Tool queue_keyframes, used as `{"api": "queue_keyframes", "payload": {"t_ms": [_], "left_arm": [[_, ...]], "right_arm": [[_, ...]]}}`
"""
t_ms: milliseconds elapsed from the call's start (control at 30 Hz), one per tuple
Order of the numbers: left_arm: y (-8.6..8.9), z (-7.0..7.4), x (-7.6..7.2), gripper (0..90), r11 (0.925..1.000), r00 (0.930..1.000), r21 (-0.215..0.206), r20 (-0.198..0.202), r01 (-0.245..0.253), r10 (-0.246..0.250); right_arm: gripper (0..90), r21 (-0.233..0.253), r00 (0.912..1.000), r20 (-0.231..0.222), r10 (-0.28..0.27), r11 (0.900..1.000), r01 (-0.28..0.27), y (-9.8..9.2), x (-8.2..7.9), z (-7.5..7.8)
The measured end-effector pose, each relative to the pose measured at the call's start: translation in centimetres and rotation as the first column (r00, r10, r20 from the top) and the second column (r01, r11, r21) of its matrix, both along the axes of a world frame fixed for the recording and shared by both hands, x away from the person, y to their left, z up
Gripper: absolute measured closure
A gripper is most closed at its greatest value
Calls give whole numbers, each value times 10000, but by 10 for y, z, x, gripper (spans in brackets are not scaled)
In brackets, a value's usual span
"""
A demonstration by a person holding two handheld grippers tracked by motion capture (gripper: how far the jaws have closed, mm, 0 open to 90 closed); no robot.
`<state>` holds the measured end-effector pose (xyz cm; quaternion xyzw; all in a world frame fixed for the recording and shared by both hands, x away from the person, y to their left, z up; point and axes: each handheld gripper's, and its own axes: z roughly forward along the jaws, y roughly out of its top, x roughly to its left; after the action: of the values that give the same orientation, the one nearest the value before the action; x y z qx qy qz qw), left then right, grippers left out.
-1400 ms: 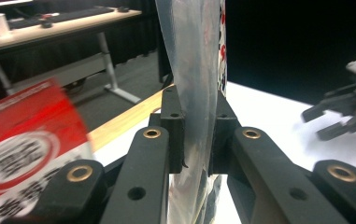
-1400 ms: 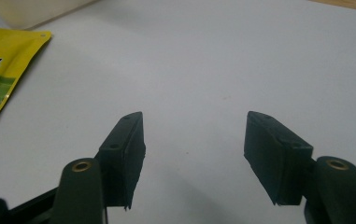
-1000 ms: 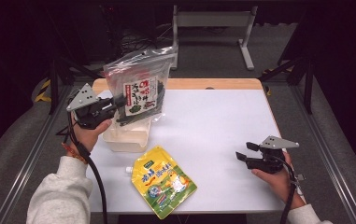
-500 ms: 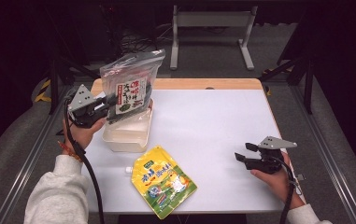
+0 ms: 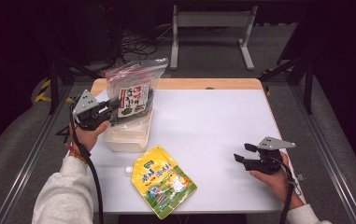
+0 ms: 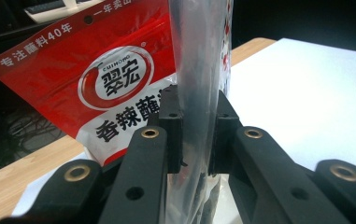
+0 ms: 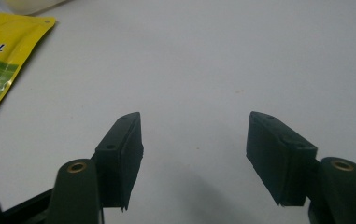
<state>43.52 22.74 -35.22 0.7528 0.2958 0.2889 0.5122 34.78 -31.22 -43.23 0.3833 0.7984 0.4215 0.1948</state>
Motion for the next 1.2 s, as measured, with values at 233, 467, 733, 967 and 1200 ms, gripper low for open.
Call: {"api": "queue_keyframes", "payload": {"t_ms": [233,467,733,967,1200], "left_arm": [[-4,-12,7,795,9999,9997,-120,-252,71,-74],[7,-18,8,799,9992,9994,-368,-317,137,-148],[9,-22,6,801,9988,9995,-495,-292,56,-70],[12,-26,6,801,9975,9995,-694,-281,146,-165],[15,-30,3,733,9920,9972,-1229,-652,284,-367]], "right_arm": [[359,-30,9999,-53,96,9999,-96,2,0,-1],[356,-40,9999,-103,125,9999,-126,3,0,-2],[355,-80,9998,-78,194,9998,-195,4,-1,-2],[353,-53,9998,-101,199,9998,-199,4,-1,-2],[348,-91,9995,-144,270,9996,-271,4,-1,-2]]}}
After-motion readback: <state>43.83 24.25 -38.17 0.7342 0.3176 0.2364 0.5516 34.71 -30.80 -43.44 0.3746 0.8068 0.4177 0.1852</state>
